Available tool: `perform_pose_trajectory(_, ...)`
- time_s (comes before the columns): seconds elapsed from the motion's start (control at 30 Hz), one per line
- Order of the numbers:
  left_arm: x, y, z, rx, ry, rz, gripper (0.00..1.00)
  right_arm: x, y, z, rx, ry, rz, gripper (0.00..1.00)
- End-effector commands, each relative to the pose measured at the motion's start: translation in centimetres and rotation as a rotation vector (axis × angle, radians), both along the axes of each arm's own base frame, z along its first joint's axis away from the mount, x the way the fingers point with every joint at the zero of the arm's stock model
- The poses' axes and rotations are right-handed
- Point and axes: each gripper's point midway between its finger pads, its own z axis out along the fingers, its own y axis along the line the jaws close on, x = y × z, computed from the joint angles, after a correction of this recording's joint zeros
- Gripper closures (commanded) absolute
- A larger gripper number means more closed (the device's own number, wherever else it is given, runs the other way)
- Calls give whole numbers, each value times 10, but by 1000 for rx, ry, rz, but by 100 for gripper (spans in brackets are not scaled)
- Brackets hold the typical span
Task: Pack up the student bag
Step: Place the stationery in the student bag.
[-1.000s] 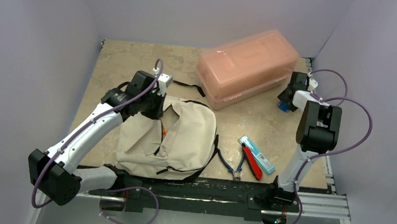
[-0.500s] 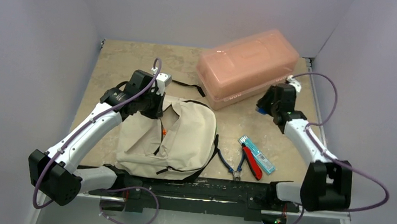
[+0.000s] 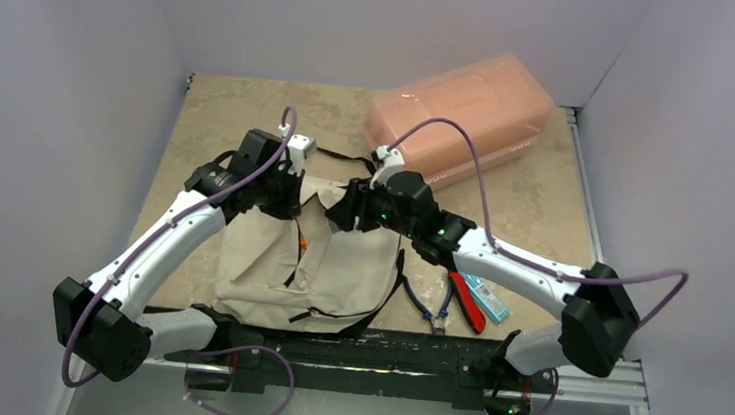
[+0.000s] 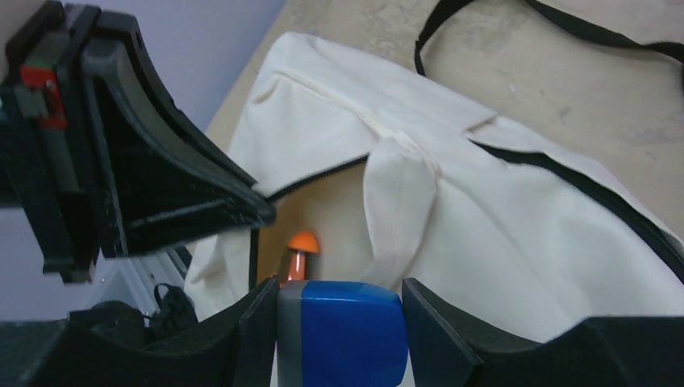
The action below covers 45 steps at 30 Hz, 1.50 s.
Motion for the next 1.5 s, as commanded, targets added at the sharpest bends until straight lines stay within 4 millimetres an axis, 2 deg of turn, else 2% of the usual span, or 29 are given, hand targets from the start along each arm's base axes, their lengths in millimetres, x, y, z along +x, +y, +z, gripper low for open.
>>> perform_pose_trajectory(0.0,11,-3,21,-58,-103,25,100,18,51,32,154,-71,94,72)
perform_pose_trajectory(0.07,11,-3,24,-65,-122,29,100,25,66,29,164,-61,93,72)
perform_pose_trajectory(0.1,11,-2,25,-68,-130,32,100,29,72,28,169,-52,97,64)
perform_pose_trajectory(0.23,12,3,29,-59,-158,55,100,28,93,33,223,-53,134,55)
perform_pose_trajectory(0.43,12,5,35,-69,-186,74,100,22,95,4,245,47,96,44)
perform_pose_trajectory(0.6,13,6,34,-67,-185,79,100,17,101,-3,230,89,123,22)
perform_pose_trajectory(0.7,13,7,32,-62,-179,82,100,15,94,-4,205,82,118,12)
perform_pose_trajectory(0.77,13,7,33,-63,-178,81,100,11,89,-5,182,84,126,10)
perform_pose_trajectory(0.9,13,5,31,-66,-172,75,100,10,69,-4,138,76,85,13)
perform_pose_trajectory(1.07,13,4,30,-68,-160,67,100,-4,57,-19,138,144,103,35)
perform_pose_trajectory(1.1,13,3,30,-70,-159,66,100,-4,57,-23,134,147,99,37)
perform_pose_trajectory(1.2,13,3,29,-71,-156,64,100,-6,66,-29,137,153,139,52)
perform_pose_trajectory(1.23,13,3,29,-70,-156,64,100,-5,70,-28,142,151,153,54)
perform_pose_trajectory(1.33,13,3,27,-67,-152,63,100,-3,86,-29,154,149,192,55)
perform_pose_trajectory(1.47,13,3,28,-65,-154,65,100,-9,114,-19,197,152,301,56)
